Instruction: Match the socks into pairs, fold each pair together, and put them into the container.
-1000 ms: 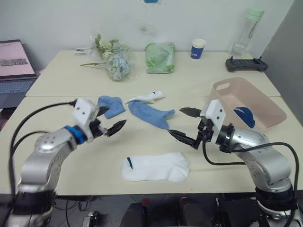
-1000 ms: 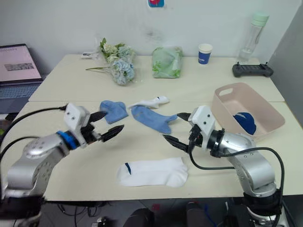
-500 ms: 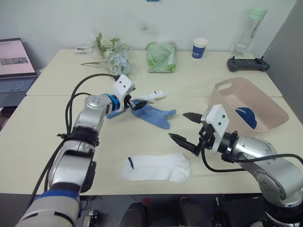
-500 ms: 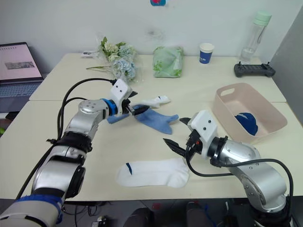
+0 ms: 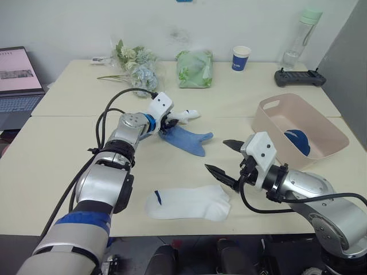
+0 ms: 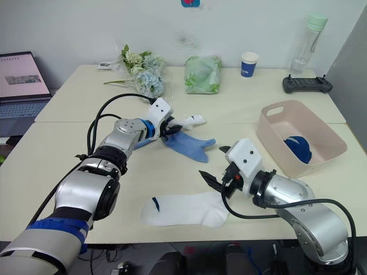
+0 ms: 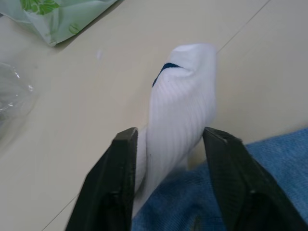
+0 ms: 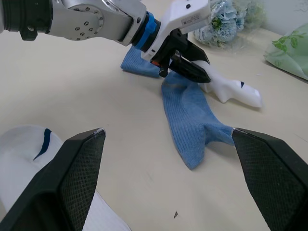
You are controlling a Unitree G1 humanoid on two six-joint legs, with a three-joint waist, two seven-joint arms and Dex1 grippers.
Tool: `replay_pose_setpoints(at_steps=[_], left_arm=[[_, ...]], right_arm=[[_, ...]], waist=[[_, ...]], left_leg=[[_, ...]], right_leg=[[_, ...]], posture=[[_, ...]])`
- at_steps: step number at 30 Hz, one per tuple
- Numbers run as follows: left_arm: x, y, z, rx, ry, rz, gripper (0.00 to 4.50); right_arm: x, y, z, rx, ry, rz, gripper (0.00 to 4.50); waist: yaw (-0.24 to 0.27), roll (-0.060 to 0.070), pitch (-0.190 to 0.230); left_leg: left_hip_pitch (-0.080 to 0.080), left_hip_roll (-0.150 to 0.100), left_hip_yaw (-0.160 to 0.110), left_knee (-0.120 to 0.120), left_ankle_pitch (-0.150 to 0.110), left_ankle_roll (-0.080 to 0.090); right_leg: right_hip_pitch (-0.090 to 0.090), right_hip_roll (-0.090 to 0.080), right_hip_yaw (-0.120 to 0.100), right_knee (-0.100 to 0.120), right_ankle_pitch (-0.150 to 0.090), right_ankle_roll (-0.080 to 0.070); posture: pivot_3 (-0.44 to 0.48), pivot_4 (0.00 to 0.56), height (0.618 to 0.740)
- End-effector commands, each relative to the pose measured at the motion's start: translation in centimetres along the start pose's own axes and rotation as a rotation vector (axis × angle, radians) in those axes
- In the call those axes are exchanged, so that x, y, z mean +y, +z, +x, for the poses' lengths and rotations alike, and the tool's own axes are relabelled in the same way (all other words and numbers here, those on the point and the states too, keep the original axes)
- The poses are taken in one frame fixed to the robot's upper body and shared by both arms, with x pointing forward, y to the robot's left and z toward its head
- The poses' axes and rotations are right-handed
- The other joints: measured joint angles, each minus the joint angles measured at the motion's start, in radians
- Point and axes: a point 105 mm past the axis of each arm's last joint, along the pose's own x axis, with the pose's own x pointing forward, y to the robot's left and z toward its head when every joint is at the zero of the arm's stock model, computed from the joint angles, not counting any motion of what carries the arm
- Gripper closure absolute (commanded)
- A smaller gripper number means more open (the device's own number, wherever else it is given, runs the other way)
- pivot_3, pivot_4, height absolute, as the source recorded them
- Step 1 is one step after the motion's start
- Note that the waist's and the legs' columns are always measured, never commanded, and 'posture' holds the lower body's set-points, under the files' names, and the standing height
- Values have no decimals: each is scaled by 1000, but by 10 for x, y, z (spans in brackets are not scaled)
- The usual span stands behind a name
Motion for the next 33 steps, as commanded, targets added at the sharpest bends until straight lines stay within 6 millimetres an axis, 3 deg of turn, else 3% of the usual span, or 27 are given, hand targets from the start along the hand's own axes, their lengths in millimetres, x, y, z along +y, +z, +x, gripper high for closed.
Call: replay_pose_setpoints(at_steps=[1,4,8,13,18,21,26,33], left_arm=[[7,16,-1,-56,22,-30,3622],[5,17,-1,-64,0,-33,4464],[13,31,-5,-121,19,-59,4464],[38,66,-31,-277,20,-7,4464],[46,74,-59,-341,-30,108,4464],[37,59,-82,-325,-132,90,4464],[6,23,-113,-234,-246,20,4464],[-60,-29,-135,-115,-339,-47,4464]], right_arm=[[5,9,-2,-35,8,-40,0],[5,9,-1,-33,10,-42,0],[4,9,-1,-31,10,-46,0],[4,7,-2,-24,8,-47,0],[5,6,-2,-22,16,-47,0],[3,5,-1,-19,16,-48,0],[2,2,-2,-8,27,-55,0],[4,0,2,-5,58,-65,0]], waist=[[0,0,0],[1,0,0],[1,0,0],[-1,0,0],[0,0,0],[-4,1,0],[-9,1,0],[1,1,-1]], left_leg=[[0,0,0,0,0,0],[0,0,0,0,0,0],[0,0,0,0,0,0],[0,0,0,0,0,0],[0,0,0,0,0,0],[1,1,1,0,0,-1],[0,3,-1,0,0,-1],[1,2,-2,1,0,0]], right_leg=[[0,0,0,0,0,0],[0,0,0,0,0,0],[0,0,0,0,0,0],[0,0,0,0,0,0],[0,0,0,0,0,0],[0,0,1,0,0,0],[0,-2,4,1,0,0],[1,-3,4,0,0,0]], posture=[[0,150,740],[0,150,740],[0,150,740],[0,150,740],[0,150,740],[0,150,740],[0,150,740],[0,150,740]])
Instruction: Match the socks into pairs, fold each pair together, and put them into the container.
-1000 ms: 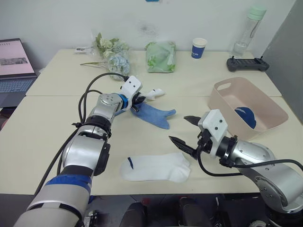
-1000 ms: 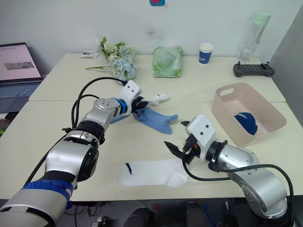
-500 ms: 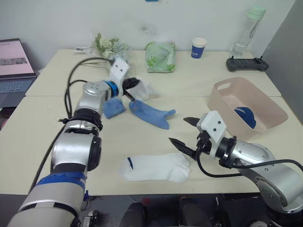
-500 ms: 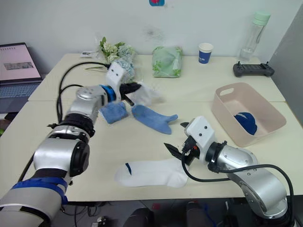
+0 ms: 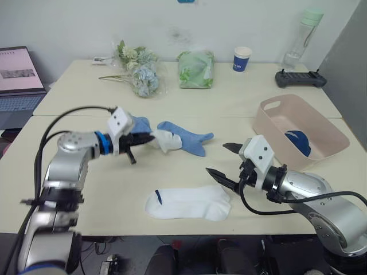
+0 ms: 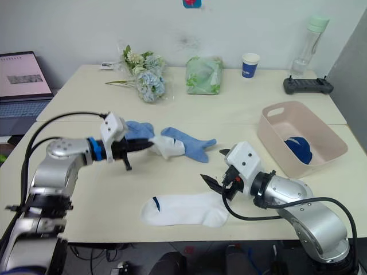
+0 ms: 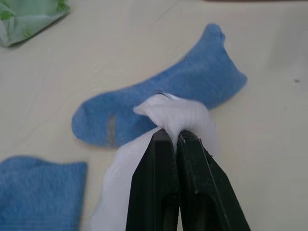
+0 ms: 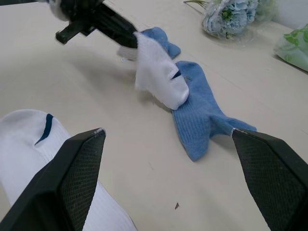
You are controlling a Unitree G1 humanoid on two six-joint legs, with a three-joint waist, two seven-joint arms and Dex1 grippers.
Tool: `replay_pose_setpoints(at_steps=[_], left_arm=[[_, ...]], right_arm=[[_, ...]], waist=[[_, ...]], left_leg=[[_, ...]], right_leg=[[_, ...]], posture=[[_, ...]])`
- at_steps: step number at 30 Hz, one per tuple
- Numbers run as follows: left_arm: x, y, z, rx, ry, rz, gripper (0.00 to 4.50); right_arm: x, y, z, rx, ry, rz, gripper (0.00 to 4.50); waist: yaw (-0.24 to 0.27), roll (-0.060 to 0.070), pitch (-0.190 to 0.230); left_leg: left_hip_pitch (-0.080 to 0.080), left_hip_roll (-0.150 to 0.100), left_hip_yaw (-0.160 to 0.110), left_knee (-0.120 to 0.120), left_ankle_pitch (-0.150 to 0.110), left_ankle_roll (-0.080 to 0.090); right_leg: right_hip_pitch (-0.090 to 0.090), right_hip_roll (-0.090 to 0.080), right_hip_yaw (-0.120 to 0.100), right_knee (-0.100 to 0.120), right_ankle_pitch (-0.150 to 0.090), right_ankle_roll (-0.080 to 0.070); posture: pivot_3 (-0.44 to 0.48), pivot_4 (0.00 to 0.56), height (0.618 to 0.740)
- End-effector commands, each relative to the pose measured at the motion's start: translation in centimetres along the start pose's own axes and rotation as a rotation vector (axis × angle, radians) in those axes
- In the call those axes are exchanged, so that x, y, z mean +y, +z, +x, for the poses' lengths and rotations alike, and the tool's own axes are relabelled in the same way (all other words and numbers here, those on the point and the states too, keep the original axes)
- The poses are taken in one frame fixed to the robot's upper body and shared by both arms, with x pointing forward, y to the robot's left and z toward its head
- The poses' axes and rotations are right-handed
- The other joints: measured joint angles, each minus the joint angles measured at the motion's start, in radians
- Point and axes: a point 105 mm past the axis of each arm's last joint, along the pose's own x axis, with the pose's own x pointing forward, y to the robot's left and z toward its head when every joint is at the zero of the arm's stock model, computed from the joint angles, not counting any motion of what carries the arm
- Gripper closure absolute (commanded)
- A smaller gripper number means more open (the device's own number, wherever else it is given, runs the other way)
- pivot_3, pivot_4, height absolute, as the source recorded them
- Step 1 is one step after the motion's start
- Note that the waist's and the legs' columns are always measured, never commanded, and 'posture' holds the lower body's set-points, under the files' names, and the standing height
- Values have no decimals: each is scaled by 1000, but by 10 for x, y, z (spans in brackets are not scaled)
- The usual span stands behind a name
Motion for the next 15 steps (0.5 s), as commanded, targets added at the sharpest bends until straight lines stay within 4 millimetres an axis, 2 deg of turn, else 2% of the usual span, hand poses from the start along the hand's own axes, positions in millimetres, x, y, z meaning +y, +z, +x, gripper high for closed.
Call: replay_pose_setpoints(at_steps=[1,3,5,8,12,15], left_arm=[[-24,6,0,-35,-29,-11,4464],[-46,-3,1,-9,-74,-29,4464],[-59,-8,1,18,-102,-24,4464],[-75,-18,-2,56,-133,10,3876],[-83,-23,-7,82,-128,43,2588],[-81,-17,-14,40,-103,33,1600]], right_arm=[[2,7,0,-29,19,-40,0],[3,6,1,-23,29,-46,0],[4,5,2,-18,35,-50,0],[5,3,4,-8,45,-60,0],[7,1,7,-2,64,-64,0],[9,-1,10,-1,77,-66,0]], waist=[[2,0,0],[3,0,0],[4,0,0],[3,0,0],[3,0,0],[3,0,0]], left_leg=[[0,0,0,0,0,0],[0,0,-1,0,0,0],[0,0,0,0,0,0],[0,0,0,0,0,0],[1,1,0,-1,0,0],[1,1,0,-1,0,0]], right_leg=[[0,0,0,0,0,0],[0,0,-1,0,0,0],[0,0,0,0,0,0],[0,0,0,0,0,0],[0,0,-1,0,0,0],[0,0,0,0,0,0]], posture=[[0,150,740],[0,150,740],[0,150,740],[0,150,740],[0,150,740],[0,150,740]])
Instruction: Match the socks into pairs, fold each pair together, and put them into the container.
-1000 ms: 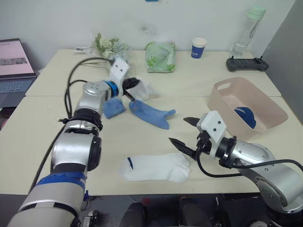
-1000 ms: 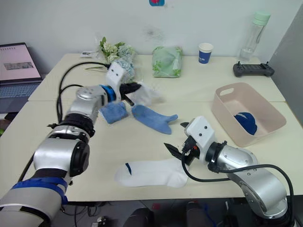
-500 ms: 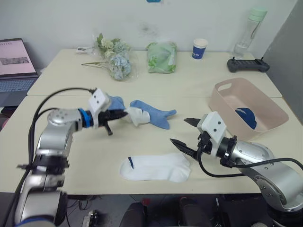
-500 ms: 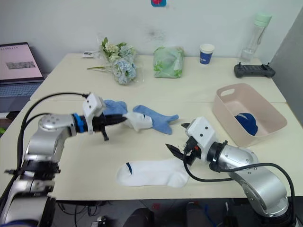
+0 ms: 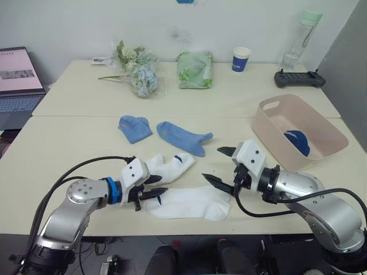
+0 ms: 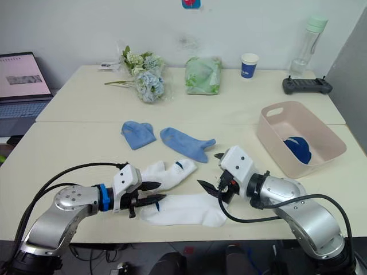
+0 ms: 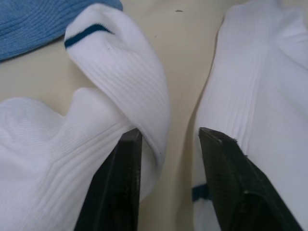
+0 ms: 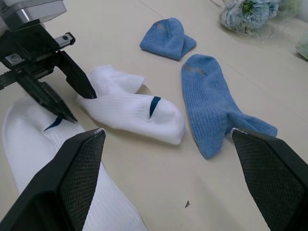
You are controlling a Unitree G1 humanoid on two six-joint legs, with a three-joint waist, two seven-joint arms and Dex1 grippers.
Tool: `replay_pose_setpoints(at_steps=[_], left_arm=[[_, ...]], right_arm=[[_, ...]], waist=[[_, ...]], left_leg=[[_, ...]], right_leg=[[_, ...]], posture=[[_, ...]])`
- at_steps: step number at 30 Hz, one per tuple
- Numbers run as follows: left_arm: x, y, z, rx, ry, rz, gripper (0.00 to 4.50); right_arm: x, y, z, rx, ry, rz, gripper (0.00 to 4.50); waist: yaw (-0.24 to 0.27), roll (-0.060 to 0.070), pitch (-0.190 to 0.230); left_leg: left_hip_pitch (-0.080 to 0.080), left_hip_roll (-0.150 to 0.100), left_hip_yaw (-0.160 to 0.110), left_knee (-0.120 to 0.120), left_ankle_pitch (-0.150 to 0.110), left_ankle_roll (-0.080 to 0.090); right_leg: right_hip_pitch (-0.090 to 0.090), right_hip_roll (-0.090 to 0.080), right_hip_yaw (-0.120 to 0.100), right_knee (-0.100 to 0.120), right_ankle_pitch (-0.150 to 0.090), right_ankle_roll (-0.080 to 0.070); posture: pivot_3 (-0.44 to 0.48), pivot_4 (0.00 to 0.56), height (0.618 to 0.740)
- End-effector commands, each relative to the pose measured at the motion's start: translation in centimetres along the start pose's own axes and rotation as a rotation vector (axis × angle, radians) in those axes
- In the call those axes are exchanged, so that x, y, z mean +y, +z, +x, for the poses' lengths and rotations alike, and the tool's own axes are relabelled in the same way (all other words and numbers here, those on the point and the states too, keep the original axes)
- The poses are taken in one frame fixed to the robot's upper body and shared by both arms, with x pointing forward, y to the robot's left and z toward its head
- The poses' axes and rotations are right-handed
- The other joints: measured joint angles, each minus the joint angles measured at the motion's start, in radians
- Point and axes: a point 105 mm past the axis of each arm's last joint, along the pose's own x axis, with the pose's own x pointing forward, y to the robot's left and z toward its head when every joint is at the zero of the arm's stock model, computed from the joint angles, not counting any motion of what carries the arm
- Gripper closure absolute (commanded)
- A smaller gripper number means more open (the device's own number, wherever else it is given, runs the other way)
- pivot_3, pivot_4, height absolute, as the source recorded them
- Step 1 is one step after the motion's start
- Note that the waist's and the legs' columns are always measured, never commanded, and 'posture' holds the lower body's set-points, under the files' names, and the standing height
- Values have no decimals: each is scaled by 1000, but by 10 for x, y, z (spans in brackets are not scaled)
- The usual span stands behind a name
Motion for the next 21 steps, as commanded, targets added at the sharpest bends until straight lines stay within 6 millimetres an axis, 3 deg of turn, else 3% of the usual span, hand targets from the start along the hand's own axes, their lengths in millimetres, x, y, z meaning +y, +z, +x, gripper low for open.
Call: replay_pose_setpoints(at_steps=[1,5,9,13,17,21], left_arm=[[1,21,-13,-86,22,36,1310],[8,28,-34,-139,55,-89,26],[46,19,-63,-120,234,-175,26],[74,6,-73,-95,337,-309,26],[86,-10,-70,-42,366,-391,26],[81,-18,-56,5,299,-475,26]], right_arm=[[1,9,3,-38,15,-39,0],[3,9,6,-42,32,-41,0],[4,5,10,-34,53,-42,0],[9,-1,11,-5,90,-59,0],[11,-9,18,36,114,-151,0],[5,-19,30,94,118,-245,0]], waist=[[0,0,0],[0,0,0],[-1,0,0],[-1,0,0],[-1,0,0],[-3,0,0]], left_leg=[[0,0,0,0,0,0],[0,0,0,0,0,0],[0,0,0,0,0,0],[0,0,0,0,0,0],[0,-1,1,0,0,0],[1,-1,1,0,0,0]], right_leg=[[0,0,0,0,0,0],[0,0,0,0,0,0],[0,0,0,0,0,0],[0,1,-1,-1,0,0],[0,1,-1,-1,0,0],[0,0,-1,0,0,0]], posture=[[0,150,740],[0,150,740],[0,150,740],[0,150,740],[0,150,740],[0,150,740]])
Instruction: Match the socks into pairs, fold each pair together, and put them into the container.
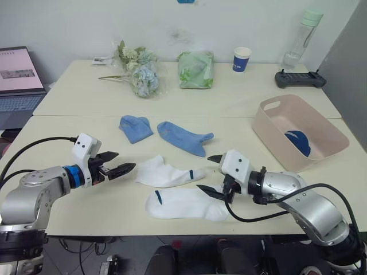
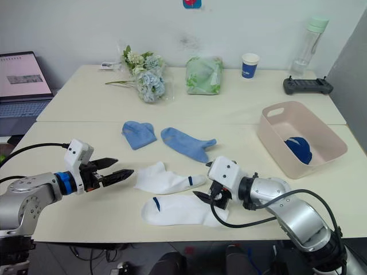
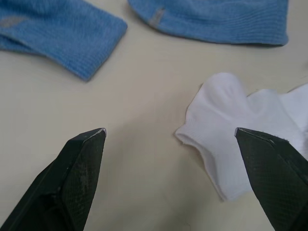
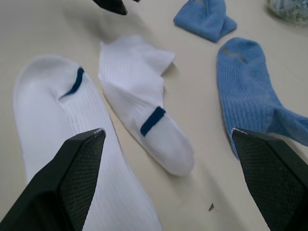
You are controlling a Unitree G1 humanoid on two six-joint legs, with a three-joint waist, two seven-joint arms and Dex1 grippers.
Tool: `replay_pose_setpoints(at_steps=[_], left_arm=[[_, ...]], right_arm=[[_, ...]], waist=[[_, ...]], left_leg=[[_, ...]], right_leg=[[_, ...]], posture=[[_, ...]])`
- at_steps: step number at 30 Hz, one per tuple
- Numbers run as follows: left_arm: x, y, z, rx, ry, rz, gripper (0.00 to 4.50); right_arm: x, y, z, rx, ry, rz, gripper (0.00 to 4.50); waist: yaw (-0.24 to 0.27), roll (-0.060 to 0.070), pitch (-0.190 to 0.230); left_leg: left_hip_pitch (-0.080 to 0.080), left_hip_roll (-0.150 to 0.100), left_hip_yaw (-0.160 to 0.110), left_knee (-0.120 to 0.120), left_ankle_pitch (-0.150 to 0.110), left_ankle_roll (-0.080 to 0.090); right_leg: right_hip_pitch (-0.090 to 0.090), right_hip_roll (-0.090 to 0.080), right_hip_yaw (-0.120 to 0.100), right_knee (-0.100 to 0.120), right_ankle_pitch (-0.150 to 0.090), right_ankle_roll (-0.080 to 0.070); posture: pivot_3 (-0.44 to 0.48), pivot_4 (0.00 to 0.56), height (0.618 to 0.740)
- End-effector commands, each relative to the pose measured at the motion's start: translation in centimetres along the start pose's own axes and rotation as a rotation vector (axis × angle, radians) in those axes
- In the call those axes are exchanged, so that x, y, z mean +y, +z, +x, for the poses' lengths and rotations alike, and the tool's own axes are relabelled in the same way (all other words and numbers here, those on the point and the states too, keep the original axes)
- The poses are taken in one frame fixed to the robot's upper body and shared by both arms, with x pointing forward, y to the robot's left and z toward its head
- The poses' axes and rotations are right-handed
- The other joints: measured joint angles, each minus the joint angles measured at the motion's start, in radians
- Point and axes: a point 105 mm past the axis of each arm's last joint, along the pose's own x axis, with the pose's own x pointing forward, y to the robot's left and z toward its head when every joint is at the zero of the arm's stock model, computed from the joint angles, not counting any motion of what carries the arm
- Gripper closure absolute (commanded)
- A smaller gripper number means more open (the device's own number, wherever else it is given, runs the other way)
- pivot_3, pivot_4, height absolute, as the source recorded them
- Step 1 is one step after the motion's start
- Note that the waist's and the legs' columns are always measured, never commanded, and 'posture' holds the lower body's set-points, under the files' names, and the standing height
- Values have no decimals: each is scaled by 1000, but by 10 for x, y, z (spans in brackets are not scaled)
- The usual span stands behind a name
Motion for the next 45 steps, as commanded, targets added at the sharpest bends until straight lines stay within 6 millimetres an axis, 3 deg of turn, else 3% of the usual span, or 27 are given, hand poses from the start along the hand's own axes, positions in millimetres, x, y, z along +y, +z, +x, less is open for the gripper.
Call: replay_pose_setpoints(at_steps=[1,6,7,9,16,19,20,22,24,28,30,35,39,45], left_arm=[[-6,1,8,40,-41,-38,26],[-17,-10,33,93,-73,-49,26],[-20,-12,38,102,-75,-47,0],[-27,-15,47,117,-94,-45,577],[-41,-14,58,88,-120,-98,2700],[-37,-3,59,-1,-83,-142,3555],[-35,4,58,-47,-63,-149,3854],[-29,18,53,-145,-9,-223,4468],[-28,24,47,-212,21,-289,4468],[-34,12,35,-265,70,-407,4468],[-34,8,31,-294,115,-449,4468],[-38,-9,28,-327,195,-545,4468],[-42,-13,28,-331,218,-556,4500],[-27,3,14,-406,262,-550,4500]], right_arm=[[-7,2,8,10,0,-92,0],[-7,-2,24,26,38,-150,0],[-6,-2,26,25,55,-158,391],[-3,-3,29,28,93,-198,886],[-3,8,25,-7,156,-293,3443],[-14,13,22,-21,119,-354,4468],[-20,15,21,-25,96,-380,4500],[-32,19,21,-38,48,-451,4500],[-41,23,22,-55,14,-503,4500],[-42,23,25,-74,17,-605,4500],[-39,15,27,-68,41,-650,4500],[-29,-24,30,9,105,-697,4500],[-21,-29,27,2,159,-507,3527],[-32,-14,12,-18,110,-366,1270]], waist=[[0,0,0],[1,0,0],[1,0,0],[4,1,-2],[7,1,-4],[6,2,-4],[6,1,-4],[6,1,-4],[4,0,-4],[-2,0,-4],[-1,0,-4],[5,-2,-5],[5,-2,-5],[5,-2,-5]], left_leg=[[0,0,0,0,0,0],[0,0,0,0,0,0],[0,0,0,0,0,0],[0,-1,0,0,0,0],[0,-1,-1,1,0,0],[0,-1,-1,1,0,0],[0,-1,0,1,0,0],[-1,-1,-1,1,0,0],[-1,-1,-1,1,0,-1],[-1,0,0,0,2,-5],[0,1,1,0,2,-5],[0,0,0,1,3,-5],[-1,0,0,1,3,-5],[0,0,0,1,3,-5]], right_leg=[[0,0,0,0,0,0],[0,0,0,0,0,0],[0,0,1,0,0,0],[0,-1,1,0,0,0],[1,-2,1,0,0,0],[1,-2,1,0,0,0],[0,-2,1,0,0,0],[0,-2,1,0,0,0],[0,-2,1,0,0,0],[-1,-2,1,0,0,0],[-1,-2,2,0,0,0],[0,-3,1,0,0,0],[0,-3,2,-1,0,0],[0,-3,1,0,1,-1]], posture=[[0,150,740],[0,150,740],[0,150,740],[0,150,740],[0,150,740],[0,150,740],[0,150,740],[0,150,740],[0,150,740],[0,150,740],[0,150,740],[0,150,740],[0,150,740],[0,150,740]])
